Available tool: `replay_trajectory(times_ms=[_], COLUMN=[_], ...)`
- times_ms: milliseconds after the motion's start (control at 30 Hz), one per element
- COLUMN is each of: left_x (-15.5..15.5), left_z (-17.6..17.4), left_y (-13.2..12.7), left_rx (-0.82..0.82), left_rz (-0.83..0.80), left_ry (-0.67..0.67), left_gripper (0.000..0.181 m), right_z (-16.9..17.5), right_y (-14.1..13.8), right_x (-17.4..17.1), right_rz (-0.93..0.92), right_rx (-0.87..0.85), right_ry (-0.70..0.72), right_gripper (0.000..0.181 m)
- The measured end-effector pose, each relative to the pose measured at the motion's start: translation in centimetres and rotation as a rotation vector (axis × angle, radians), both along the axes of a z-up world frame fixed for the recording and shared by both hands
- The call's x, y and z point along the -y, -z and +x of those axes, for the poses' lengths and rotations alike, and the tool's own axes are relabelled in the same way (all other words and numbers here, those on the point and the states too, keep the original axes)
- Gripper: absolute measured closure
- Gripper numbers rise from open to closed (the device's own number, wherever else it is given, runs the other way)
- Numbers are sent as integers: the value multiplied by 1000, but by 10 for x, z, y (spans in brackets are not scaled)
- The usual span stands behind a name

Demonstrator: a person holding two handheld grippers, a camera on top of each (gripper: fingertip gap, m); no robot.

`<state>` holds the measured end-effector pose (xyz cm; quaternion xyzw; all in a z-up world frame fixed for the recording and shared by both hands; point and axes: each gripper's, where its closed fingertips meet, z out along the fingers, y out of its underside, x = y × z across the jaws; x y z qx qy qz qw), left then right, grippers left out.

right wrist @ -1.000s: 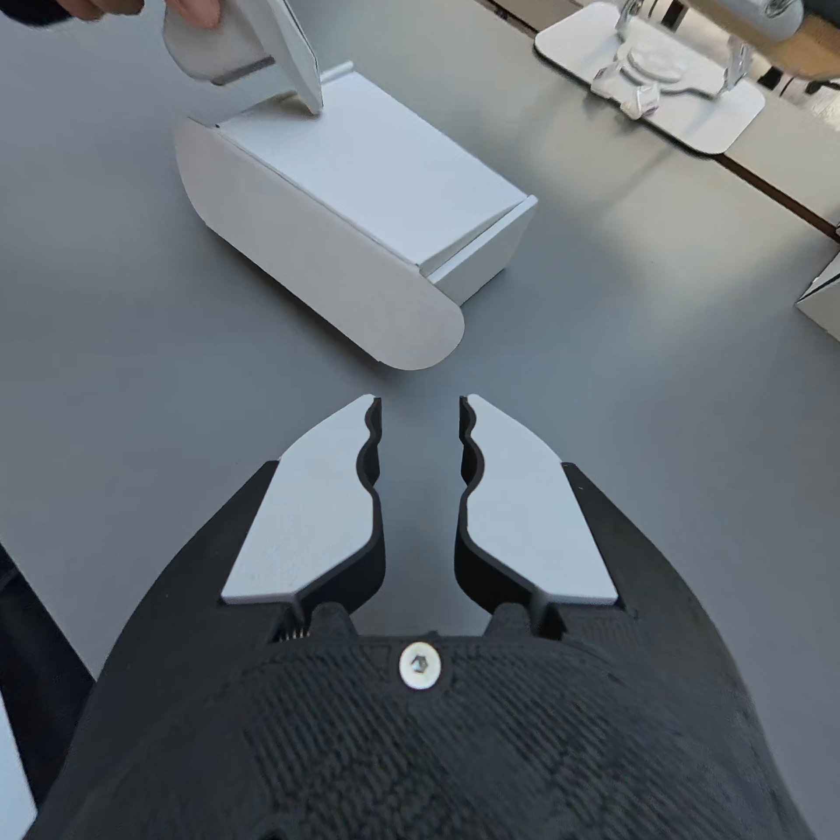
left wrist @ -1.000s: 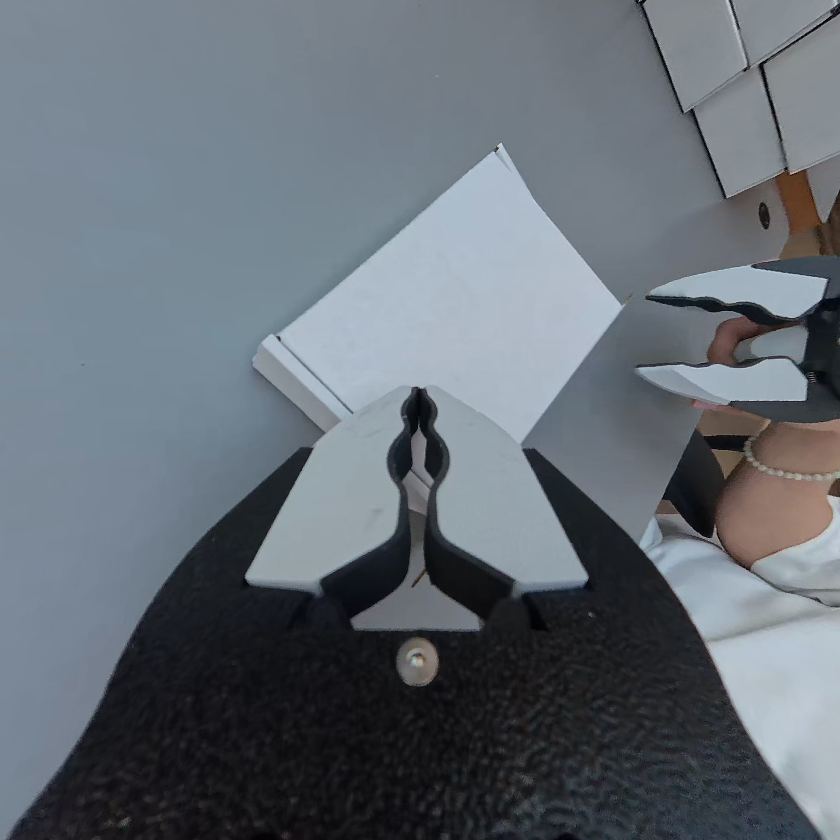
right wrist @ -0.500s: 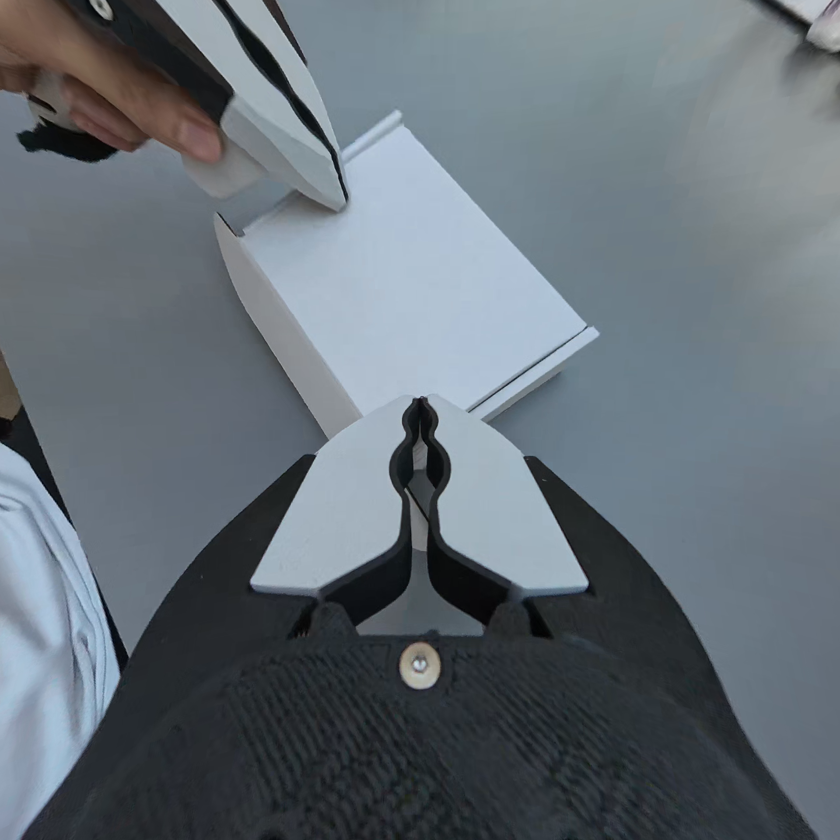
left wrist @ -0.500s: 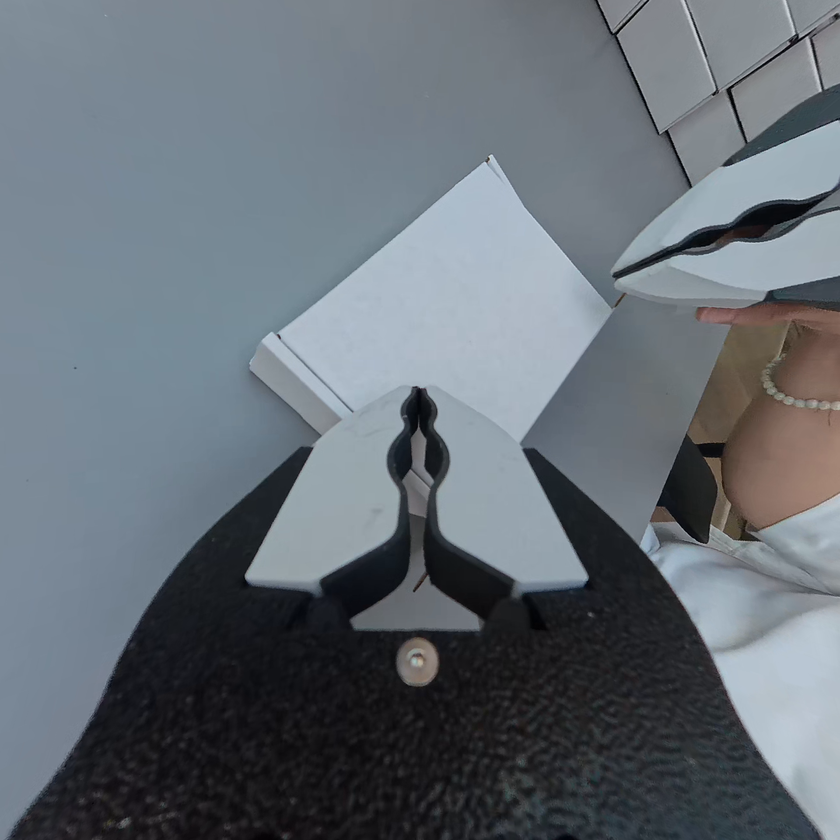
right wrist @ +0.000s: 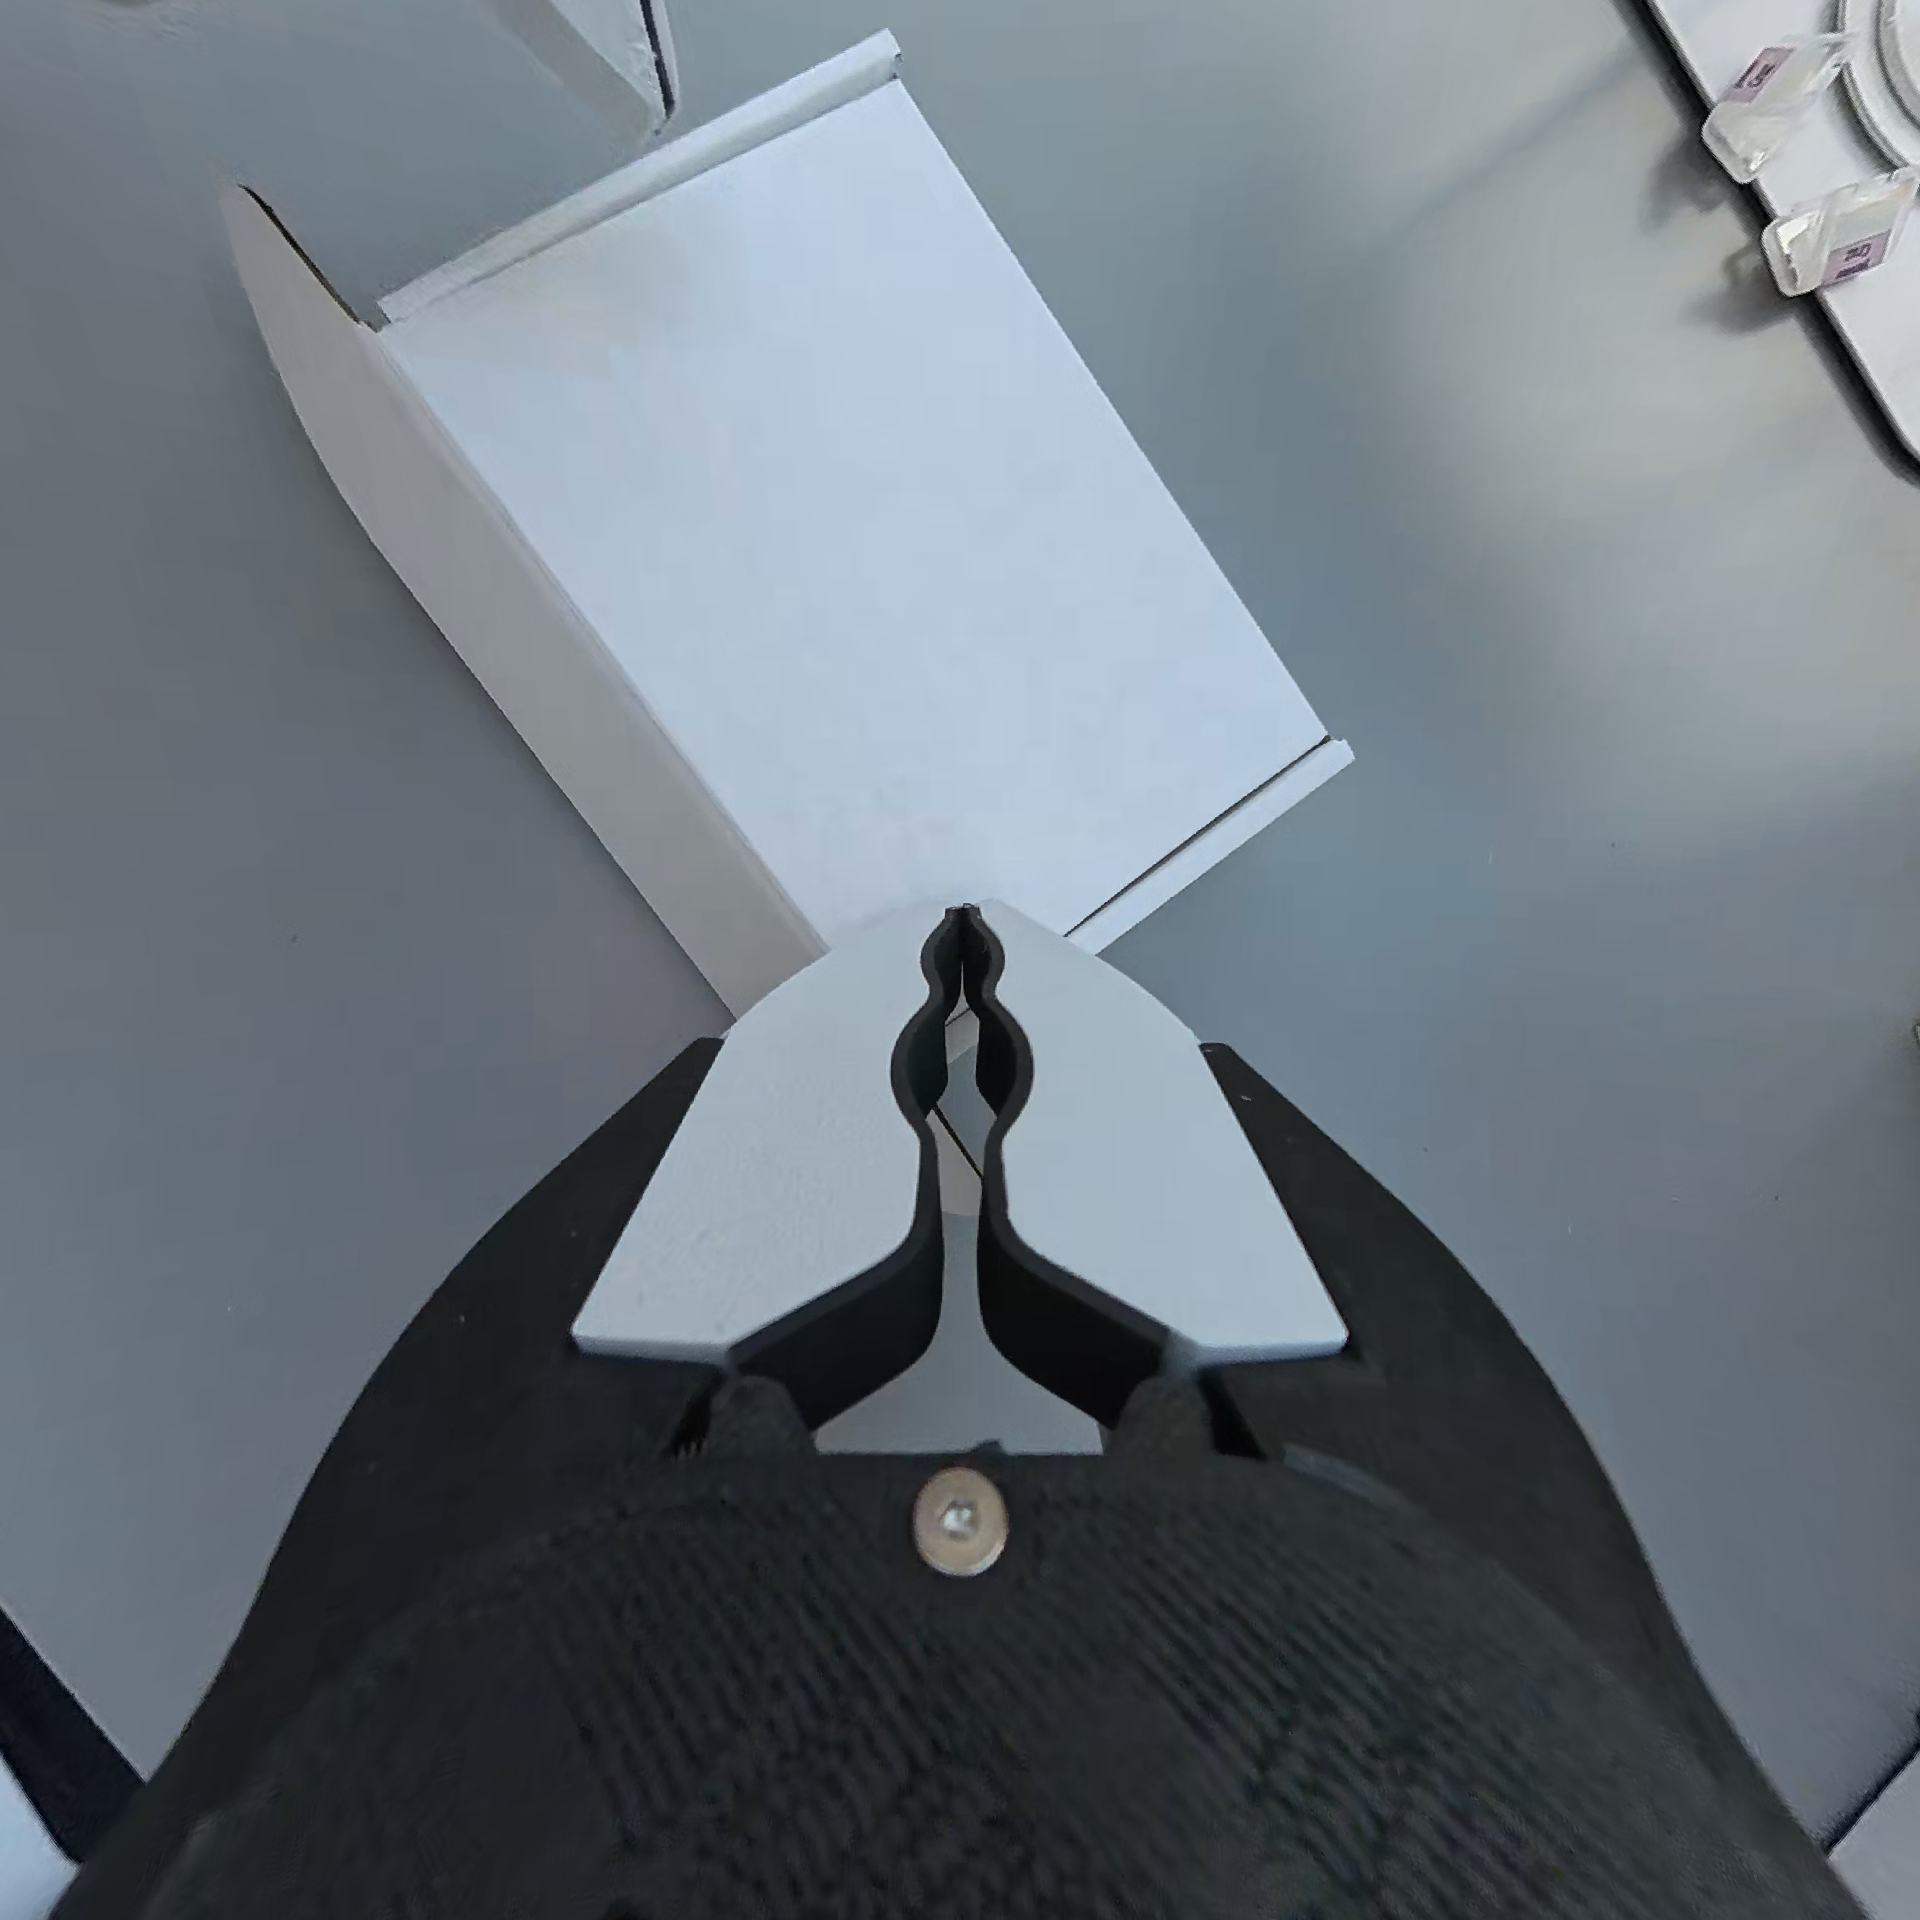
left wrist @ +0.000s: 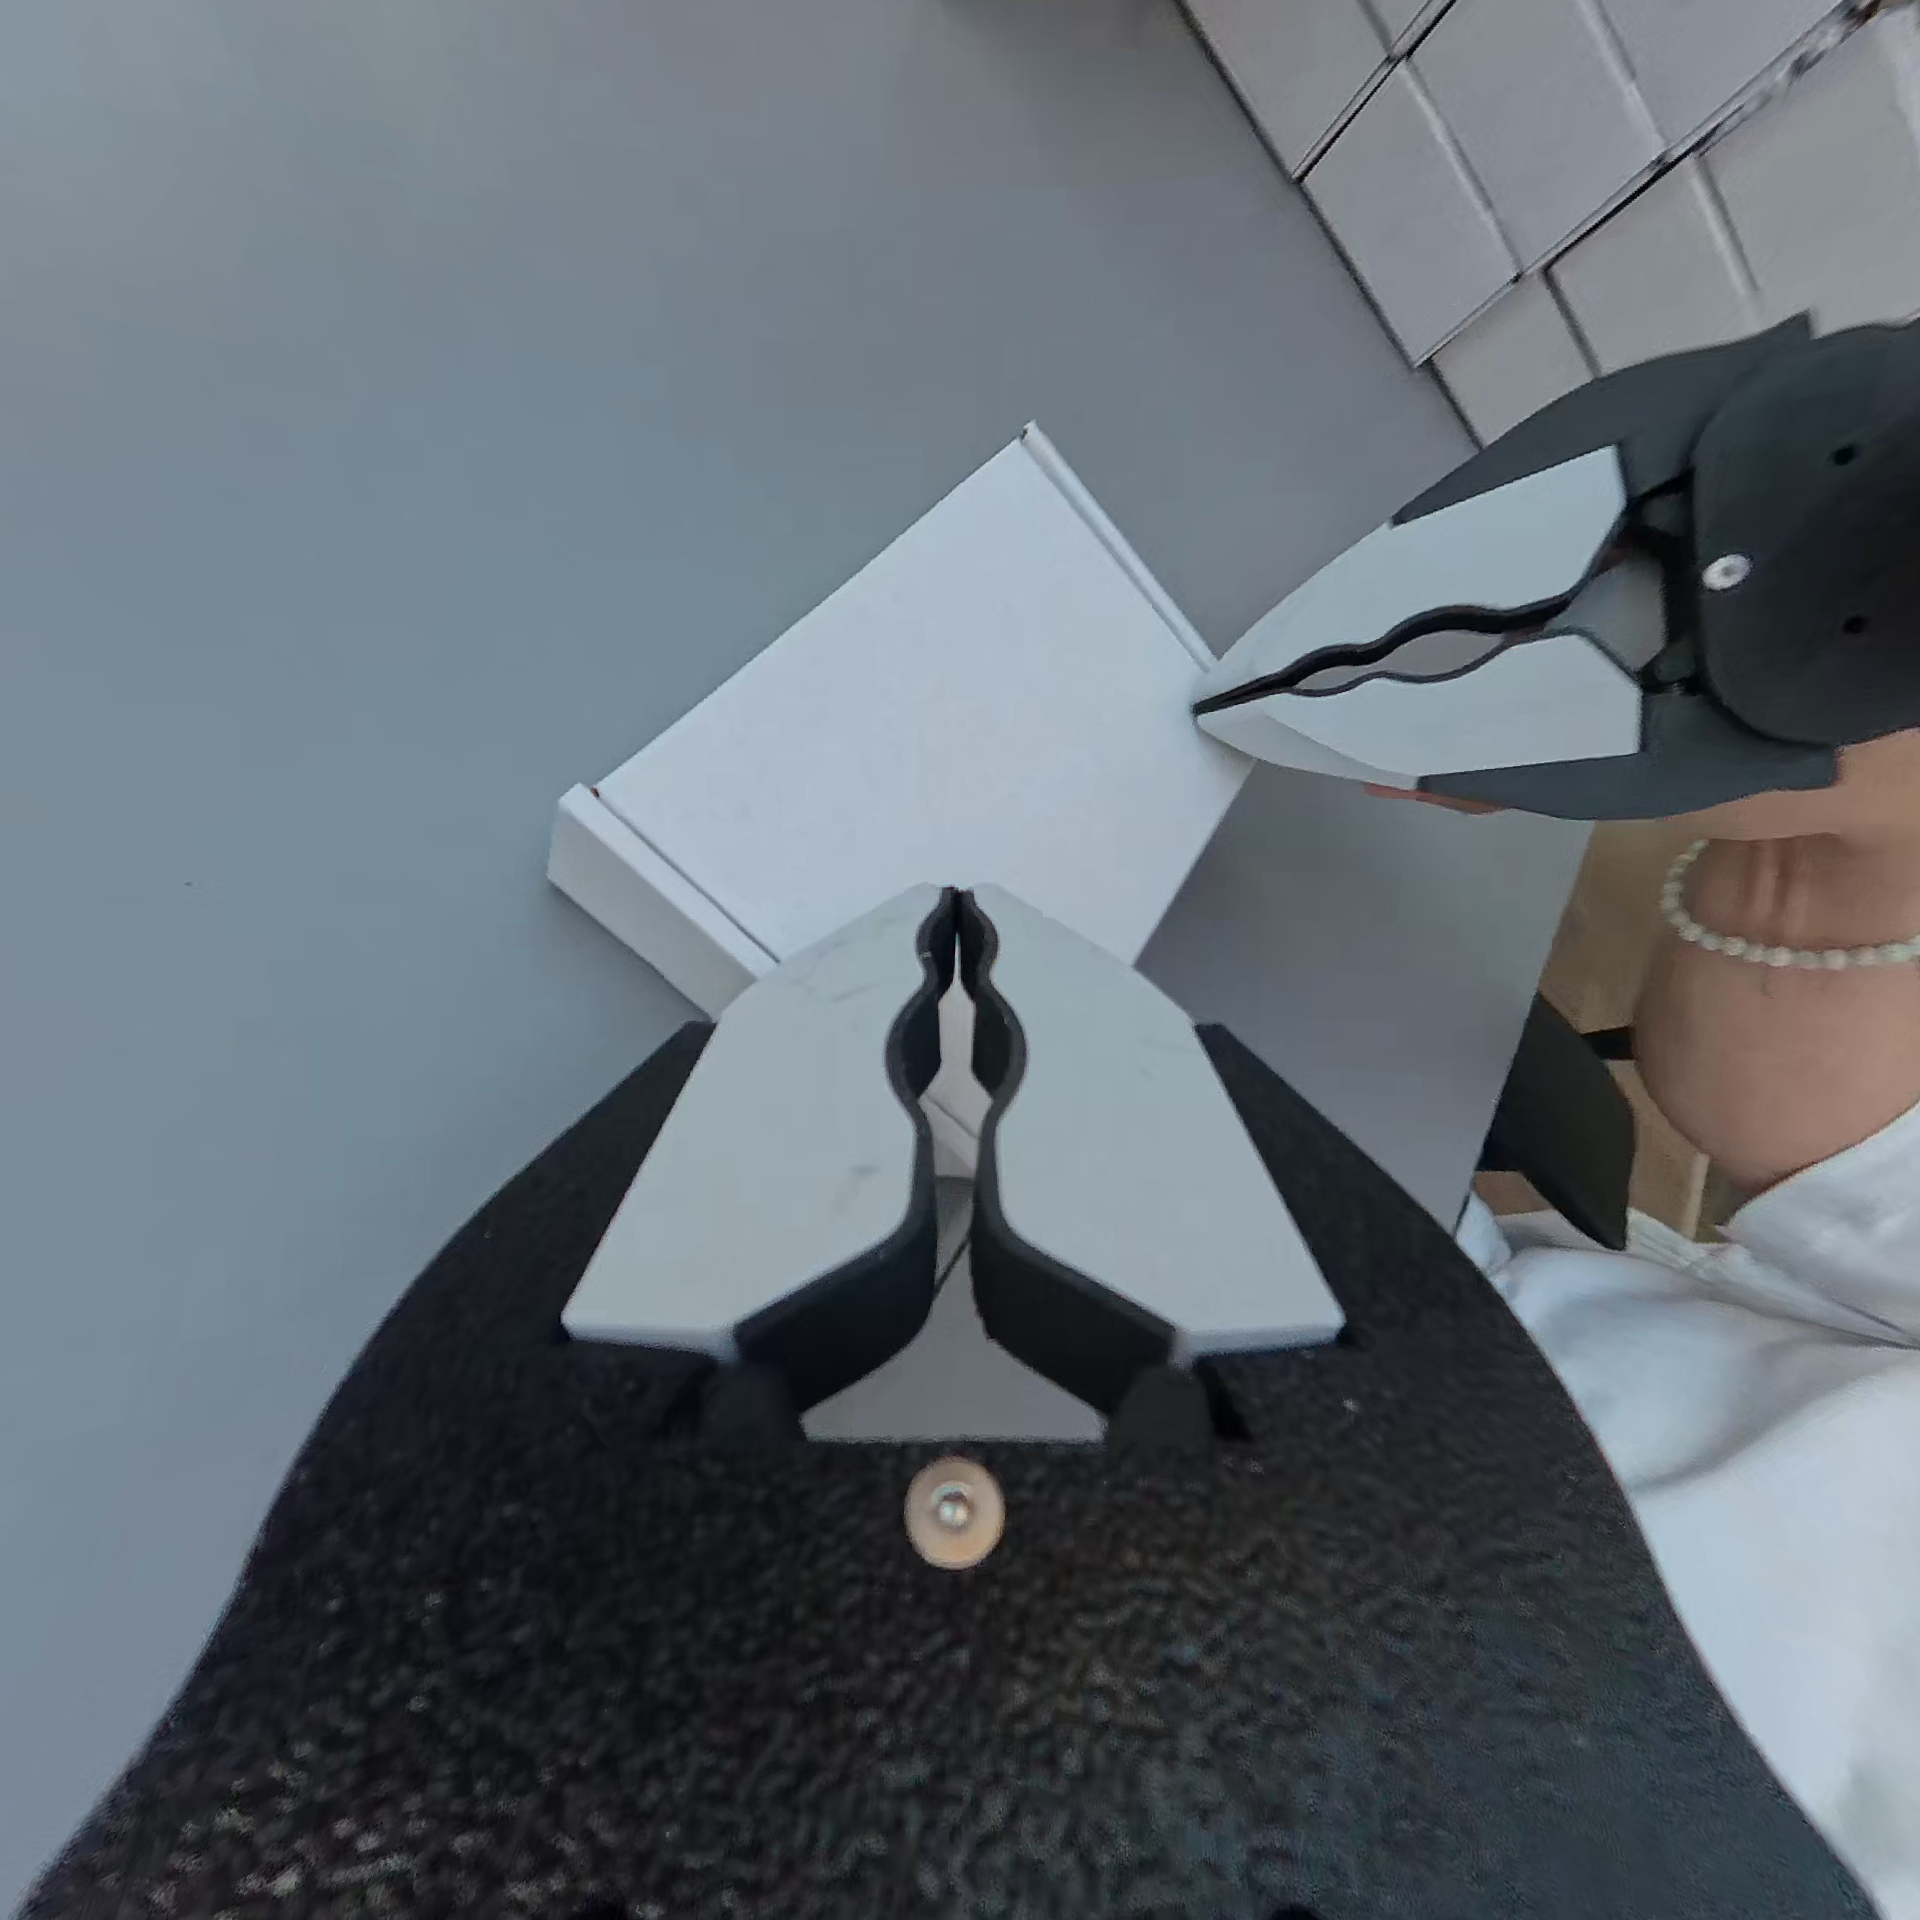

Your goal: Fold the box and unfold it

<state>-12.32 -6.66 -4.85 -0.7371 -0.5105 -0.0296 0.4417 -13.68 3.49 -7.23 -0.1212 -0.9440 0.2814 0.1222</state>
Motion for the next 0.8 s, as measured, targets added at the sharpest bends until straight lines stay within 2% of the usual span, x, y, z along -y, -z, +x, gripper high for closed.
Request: replay_trajectory(times_ms=[33, 100, 333, 400, 567, 700, 800], left_x=[1, 6, 6, 7, 8, 9, 11], left_z=[1, 4, 13, 13, 13, 14, 15], left_y=[-6, -7, 18, 18, 18, 18, 17], left_rx=[6, 40, 142, 136, 100, 77, 44], left_rz=[42, 53, 4, 19, 63, 90, 91], left_ry=[-11, -13, -13, -26, -32, -35, -56], left_gripper=[181, 181, 181, 181, 181, 181, 181], right_z=[0, 0, 2, 6, -22, -39, -31], right_y=[0, 0, -3, -8, -30, -24, -19], right_x=[0, 0, 0, 2, -7, -21, -16], right_rz=[-3, -16, -136, -212, -472, -557, -627], right_rx=[-7, -6, 112, 207, 301, 472, 679], right_ry=[-1, 4, 2, -6, 138, 282, 300], right_gripper=[181, 181, 179, 149, 103, 89, 94])
